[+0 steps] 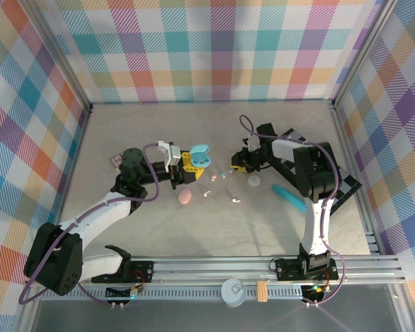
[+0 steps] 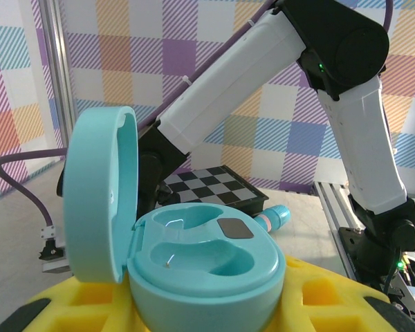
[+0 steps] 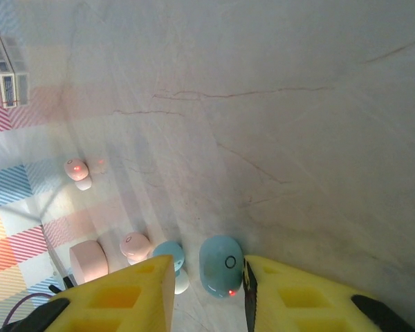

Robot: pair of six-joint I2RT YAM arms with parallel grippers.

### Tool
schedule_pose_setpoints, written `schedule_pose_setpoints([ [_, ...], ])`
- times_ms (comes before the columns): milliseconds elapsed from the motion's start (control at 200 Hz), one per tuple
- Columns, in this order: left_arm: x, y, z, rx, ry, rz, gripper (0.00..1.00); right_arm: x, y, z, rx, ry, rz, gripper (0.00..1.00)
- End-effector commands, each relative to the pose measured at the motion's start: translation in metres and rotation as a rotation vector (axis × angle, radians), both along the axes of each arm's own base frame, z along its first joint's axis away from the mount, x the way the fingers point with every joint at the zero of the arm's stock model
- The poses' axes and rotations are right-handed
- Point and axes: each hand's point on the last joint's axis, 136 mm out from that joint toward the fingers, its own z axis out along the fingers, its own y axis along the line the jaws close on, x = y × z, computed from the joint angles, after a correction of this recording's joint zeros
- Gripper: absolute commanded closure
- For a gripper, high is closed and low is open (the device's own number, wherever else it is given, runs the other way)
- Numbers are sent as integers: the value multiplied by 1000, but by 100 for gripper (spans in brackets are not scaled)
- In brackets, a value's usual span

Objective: Insert the wireless bluetooth earbuds into the charging case

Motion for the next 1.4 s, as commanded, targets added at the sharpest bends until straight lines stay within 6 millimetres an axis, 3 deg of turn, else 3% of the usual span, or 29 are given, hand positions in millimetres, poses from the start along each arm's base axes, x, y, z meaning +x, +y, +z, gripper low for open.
schedule_pose_setpoints([
  [0,-6,3,10,-9,-57,-17,68,-2,9,1,11,2,41,69],
  [505,-6,3,11,-8,-62,-17,67,-7,11,-16,-96,41,68,71],
  [795,-7,4,11,-7,-64,-17,67,-10,4,-25,-219,44,76,77],
  [1160,-6,4,8,-2,-58,-11,67,-6,3,5,-240,-37,39,84],
  [1395,-4,4,8,2,-65,-3,67,-8,-16,21,-332,-48,-38,83],
])
